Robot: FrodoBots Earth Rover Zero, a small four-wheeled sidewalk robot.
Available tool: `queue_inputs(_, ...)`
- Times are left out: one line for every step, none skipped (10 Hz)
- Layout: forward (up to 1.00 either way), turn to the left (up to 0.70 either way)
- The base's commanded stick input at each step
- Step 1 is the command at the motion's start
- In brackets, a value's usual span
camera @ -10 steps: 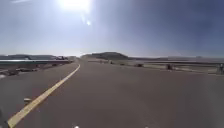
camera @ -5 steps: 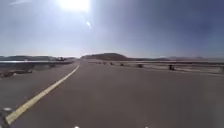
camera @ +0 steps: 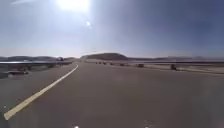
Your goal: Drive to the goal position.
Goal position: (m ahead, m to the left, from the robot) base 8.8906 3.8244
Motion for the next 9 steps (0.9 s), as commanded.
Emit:
queue_inputs(0.7,0.0)
queue_inputs(0.7,0.0)
queue_inputs(0.7,0.0)
queue_inputs(0.7,0.02)
queue_inputs(0.7,0.12)
queue_inputs(0.7,0.22)
queue_inputs(0.7,0.32)
queue_inputs(0.7,0.06)
queue_inputs(0.7,0.0)
